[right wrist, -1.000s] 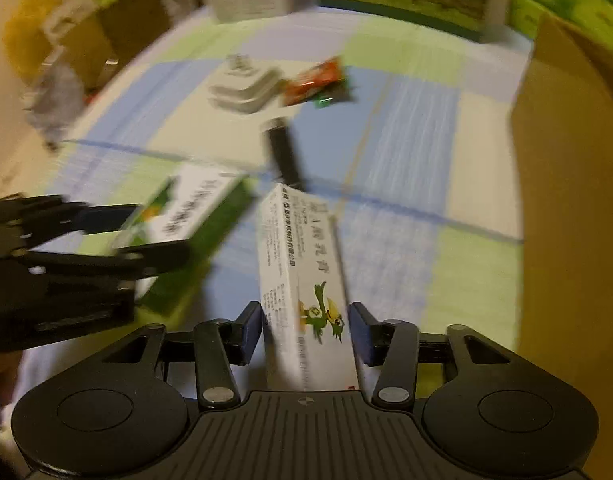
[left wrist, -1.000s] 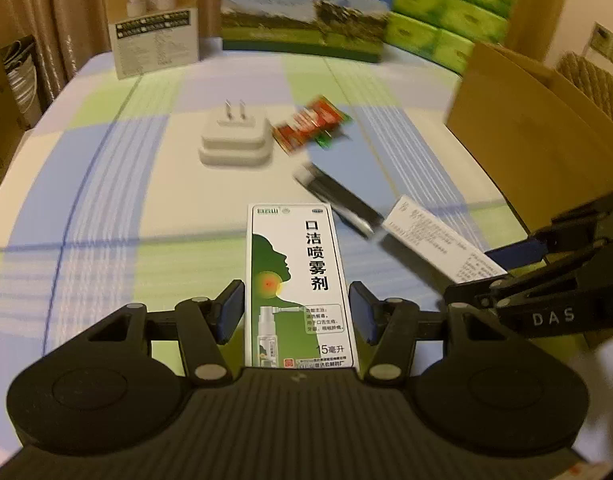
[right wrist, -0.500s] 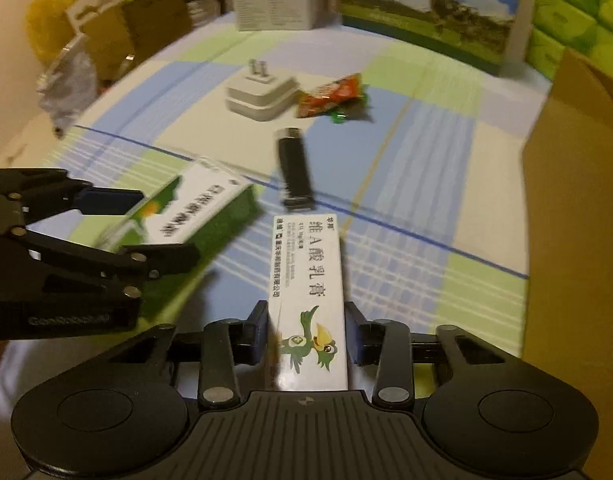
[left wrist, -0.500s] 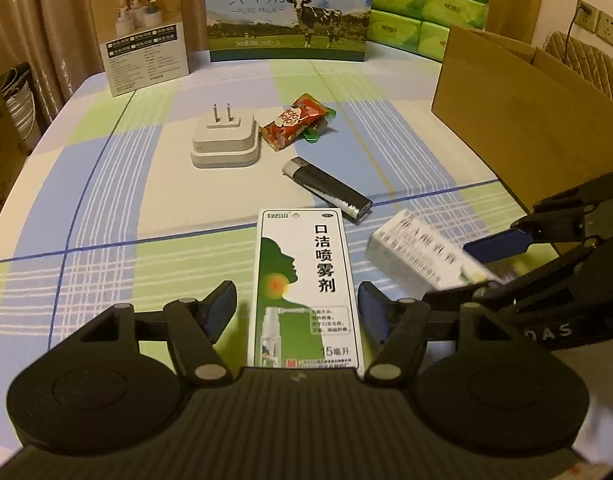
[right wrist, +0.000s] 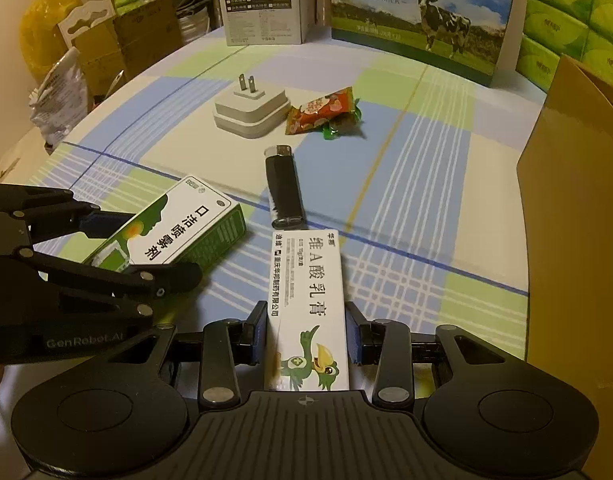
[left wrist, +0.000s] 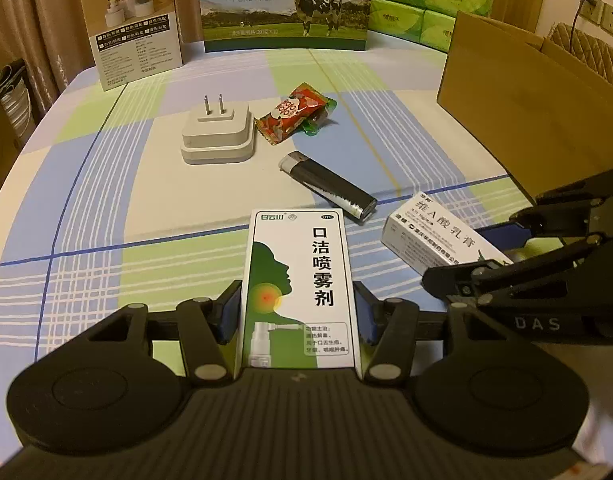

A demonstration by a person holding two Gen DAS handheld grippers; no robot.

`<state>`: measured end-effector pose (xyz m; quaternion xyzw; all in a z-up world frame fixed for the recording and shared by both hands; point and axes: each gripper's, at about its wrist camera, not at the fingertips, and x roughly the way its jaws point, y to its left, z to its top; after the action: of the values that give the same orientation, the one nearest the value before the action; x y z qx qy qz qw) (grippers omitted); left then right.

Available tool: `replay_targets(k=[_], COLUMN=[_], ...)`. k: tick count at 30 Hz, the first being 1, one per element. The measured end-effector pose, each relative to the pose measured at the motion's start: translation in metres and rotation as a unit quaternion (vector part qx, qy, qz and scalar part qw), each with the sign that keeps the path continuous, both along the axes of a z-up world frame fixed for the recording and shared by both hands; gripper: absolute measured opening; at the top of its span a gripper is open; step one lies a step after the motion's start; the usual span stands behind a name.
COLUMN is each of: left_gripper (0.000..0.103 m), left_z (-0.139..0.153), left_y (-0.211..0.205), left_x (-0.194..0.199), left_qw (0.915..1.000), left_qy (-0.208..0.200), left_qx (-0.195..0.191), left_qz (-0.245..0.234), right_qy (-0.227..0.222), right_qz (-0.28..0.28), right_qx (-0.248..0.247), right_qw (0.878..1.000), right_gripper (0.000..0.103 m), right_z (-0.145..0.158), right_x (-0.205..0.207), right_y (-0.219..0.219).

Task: Organize objects
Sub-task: 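Carry the spray box and cream box over the cardboard box with both grippers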

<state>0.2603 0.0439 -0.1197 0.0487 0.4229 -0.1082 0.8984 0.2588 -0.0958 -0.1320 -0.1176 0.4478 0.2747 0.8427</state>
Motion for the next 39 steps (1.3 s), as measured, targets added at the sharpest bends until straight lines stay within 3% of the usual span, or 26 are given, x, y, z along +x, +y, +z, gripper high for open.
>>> replay_targets(k=[28, 39], left_gripper=[0.051, 0.051], left_z=[0.005, 0.042], left_y=[-0.001, -0.023], left_x=[-0.014, -0.054], left_qw=[0.9996, 0.999], left_qy=[0.013, -0.009], left_qx=[-0.018, -0.033], left_qz=[0.018, 0.029], right_qy=[-0.002, -0.008], right_qz=[-0.03, -0.07], right_qx=[0.013, 0.047], right_qw=[0.999, 0.996], right_gripper=[0.035, 0.035], right_z=[0.022, 0.062], right_x=[-0.018, -0.074], right_y=[-0.01, -0.046])
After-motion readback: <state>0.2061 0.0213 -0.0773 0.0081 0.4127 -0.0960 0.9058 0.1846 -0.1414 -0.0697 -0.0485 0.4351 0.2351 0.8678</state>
